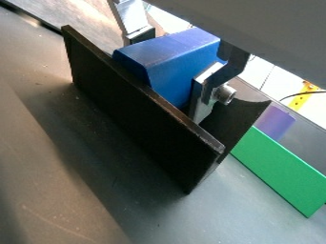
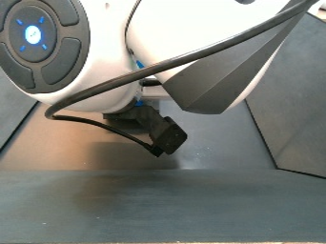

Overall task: Pick up the hexagon object. Move up. Place the hexagon object on the fixture. Regrasp the hexagon object. Move to above the board. Insert the hexagon object.
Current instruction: Place the hexagon object on the fixture, then regrasp the hexagon object.

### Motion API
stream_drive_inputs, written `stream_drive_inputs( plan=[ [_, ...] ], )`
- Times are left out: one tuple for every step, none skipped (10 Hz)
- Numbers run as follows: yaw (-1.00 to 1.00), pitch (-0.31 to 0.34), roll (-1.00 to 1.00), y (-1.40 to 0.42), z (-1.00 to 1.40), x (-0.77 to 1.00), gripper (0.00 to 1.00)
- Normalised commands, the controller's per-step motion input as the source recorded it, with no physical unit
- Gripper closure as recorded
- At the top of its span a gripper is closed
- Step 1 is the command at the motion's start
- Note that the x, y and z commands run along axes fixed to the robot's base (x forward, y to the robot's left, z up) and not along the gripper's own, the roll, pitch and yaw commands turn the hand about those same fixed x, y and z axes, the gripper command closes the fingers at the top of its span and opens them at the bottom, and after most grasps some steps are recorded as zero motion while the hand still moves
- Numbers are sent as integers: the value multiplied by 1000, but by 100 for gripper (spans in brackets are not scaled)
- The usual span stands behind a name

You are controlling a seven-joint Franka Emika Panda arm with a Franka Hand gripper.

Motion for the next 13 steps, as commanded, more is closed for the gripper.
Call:
stream_drive_inputs(
  plan=[
    [-44,-65,-81,103,-596,84,100],
    [0,0,0,-500,-167,0,100],
    [0,0,0,0,0,0,0],
    [-59,12,28,0,1000,0,0],
    [-55,11,33,-1,1000,-2,0],
    [-41,8,40,-2,1000,-15,0],
    [-23,-3,41,-1,1000,-28,0],
    [-16,-11,41,0,1000,-39,0],
    [-8,-14,39,3,897,-43,0],
    [0,-11,31,4,712,-44,0],
    [11,-9,23,7,459,-39,0],
    [18,-5,16,7,267,-35,0],
    [35,27,1000,-1000,936,-3,0]
  ],
)
